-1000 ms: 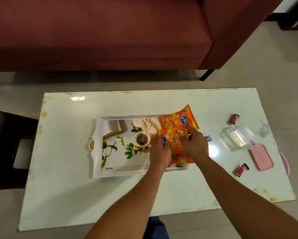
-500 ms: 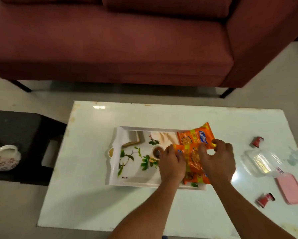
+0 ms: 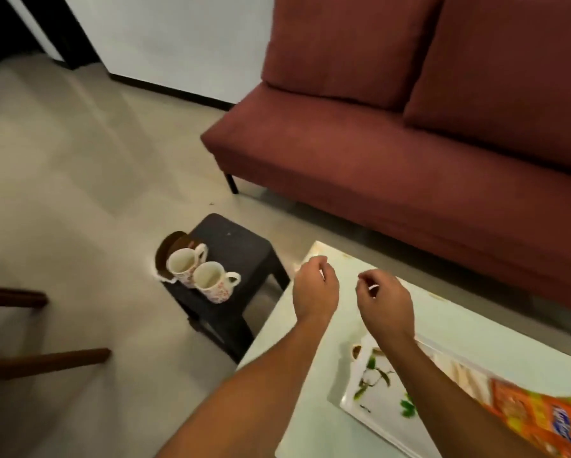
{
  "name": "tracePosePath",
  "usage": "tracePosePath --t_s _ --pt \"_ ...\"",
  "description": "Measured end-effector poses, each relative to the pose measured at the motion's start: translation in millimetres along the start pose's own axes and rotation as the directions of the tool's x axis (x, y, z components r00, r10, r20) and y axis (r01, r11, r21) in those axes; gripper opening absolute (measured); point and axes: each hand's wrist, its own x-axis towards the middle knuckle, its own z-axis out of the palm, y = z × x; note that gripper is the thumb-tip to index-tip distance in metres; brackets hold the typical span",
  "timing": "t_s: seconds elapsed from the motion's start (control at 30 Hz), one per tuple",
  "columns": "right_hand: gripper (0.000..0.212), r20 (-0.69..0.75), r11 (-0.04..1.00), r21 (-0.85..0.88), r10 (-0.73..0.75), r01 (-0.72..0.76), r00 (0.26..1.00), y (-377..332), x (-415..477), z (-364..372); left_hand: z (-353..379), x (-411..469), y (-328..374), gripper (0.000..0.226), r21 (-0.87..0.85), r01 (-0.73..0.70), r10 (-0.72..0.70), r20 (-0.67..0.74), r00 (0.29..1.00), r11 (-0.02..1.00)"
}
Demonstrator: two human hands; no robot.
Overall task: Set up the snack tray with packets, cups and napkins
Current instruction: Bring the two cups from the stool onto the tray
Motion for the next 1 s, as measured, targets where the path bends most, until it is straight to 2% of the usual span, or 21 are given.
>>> tracePosePath --t_s 0.2,0.3,0.4,0.53,0.63,0.8,1.0 --pt "0.017 0.223 0.991 0.041 -0.133 0.127 0.966 -114.2 2.0 127.3 -131.7 92.9 -82.6 0.026 0.102 0.021 -0.006 -0.146 0.989 0.995" --pt "0.035 0.309 0.985 -0.016 -0.156 0.169 0.938 -149.3 -2.5 188.7 -176.4 124.8 -131.4 0.029 0.156 0.088 -0.055 -0.205 0.977 0.984" --pt "0.056 0.392 0.981 -0.076 -0.136 0.179 0.910 -167.0 -5.0 233.7 -202.3 143.9 -174.9 0.035 0.256 0.081 -0.031 -0.191 0.981 0.963" --pt "0.079 0.440 0.947 -0.212 -0.128 0.241 0.889 -171.4 -1.1 271.6 -216.2 162.6 -217.8 0.053 0.443 0.041 0.020 -0.131 0.991 0.896" --pt "0.092 0.468 0.908 -0.317 -0.101 0.273 0.878 -171.1 7.1 289.9 -215.3 175.0 -233.3 0.068 0.512 -0.025 0.069 -0.066 0.995 0.858" --pt "0.100 0.506 0.868 -0.394 -0.070 0.303 0.860 -161.6 15.2 304.8 -209.5 188.9 -245.9 0.087 0.576 -0.074 0.049 0.058 0.997 0.814" --pt "0.101 0.504 0.843 -0.413 -0.103 0.344 0.857 -157.8 17.9 312.4 -208.1 200.3 -246.1 0.097 0.618 -0.052 0.044 0.029 0.999 0.785"
